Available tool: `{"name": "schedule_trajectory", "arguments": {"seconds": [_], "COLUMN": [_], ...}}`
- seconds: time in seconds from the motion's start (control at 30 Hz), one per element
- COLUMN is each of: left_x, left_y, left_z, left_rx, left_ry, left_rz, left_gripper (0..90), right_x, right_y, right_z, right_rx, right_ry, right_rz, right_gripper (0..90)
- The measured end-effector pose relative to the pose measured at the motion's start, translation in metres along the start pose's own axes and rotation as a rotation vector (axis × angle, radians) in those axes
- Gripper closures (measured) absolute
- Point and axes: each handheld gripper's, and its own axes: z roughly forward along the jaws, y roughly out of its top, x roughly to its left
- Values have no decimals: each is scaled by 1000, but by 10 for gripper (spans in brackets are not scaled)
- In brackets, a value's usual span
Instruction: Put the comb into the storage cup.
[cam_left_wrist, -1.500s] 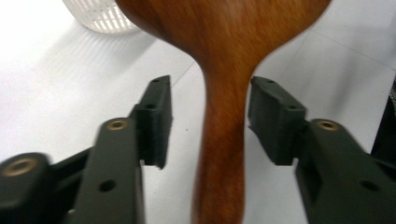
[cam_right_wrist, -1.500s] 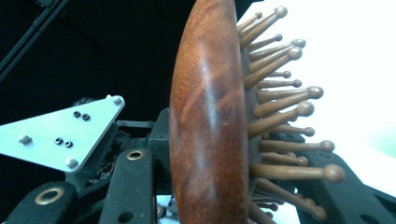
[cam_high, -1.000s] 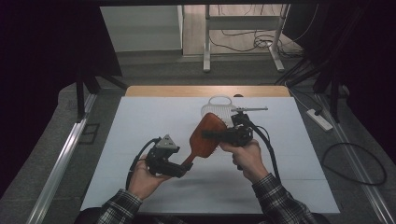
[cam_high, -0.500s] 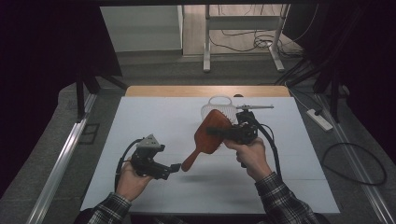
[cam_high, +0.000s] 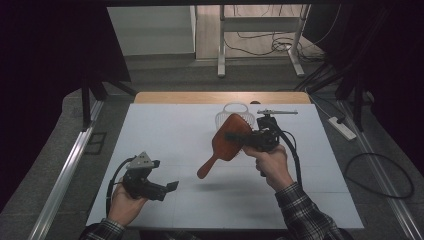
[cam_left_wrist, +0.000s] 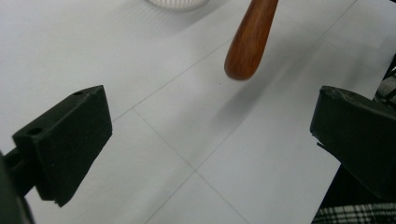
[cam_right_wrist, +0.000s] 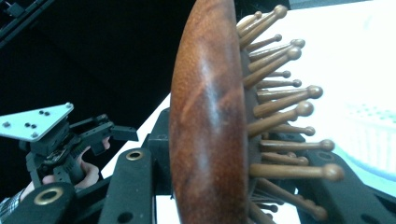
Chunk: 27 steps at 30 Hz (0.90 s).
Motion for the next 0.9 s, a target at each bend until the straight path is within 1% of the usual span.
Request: {"name": "schedule_trajectory", "arguments": {"seconds": [0.07, 0.2, 0.23, 0.6, 0.87, 0.9], "left_x": [0, 1, 2, 7, 8, 9], "left_y": [-4, -10, -13, -28, -37, -40], "left_z": [-3, -9, -12, -26, -36, -40], "left_rx": [-1, -7, -5, -8, -18, -23], "left_ry": [12, 19, 31, 64, 84, 95], "left_rz": [-1, -11, -14, -46, -62, -68], "left_gripper": [0, 0, 0, 0, 0, 0], "right_x": [-1, -1, -2, -10, -14, -15], "right_y": [1, 4, 6, 16, 27, 30], "right_z": [-1, -3, -5, -8, -11, -12], "right_rx": [-5, -15, -21, -52, -76, -82], "right_ry": [-2, -7, -8, -30, -47, -50], "right_rz": [-2, -3, 0, 19, 26, 27], "right_gripper": [547, 547, 547, 547, 547, 547]}}
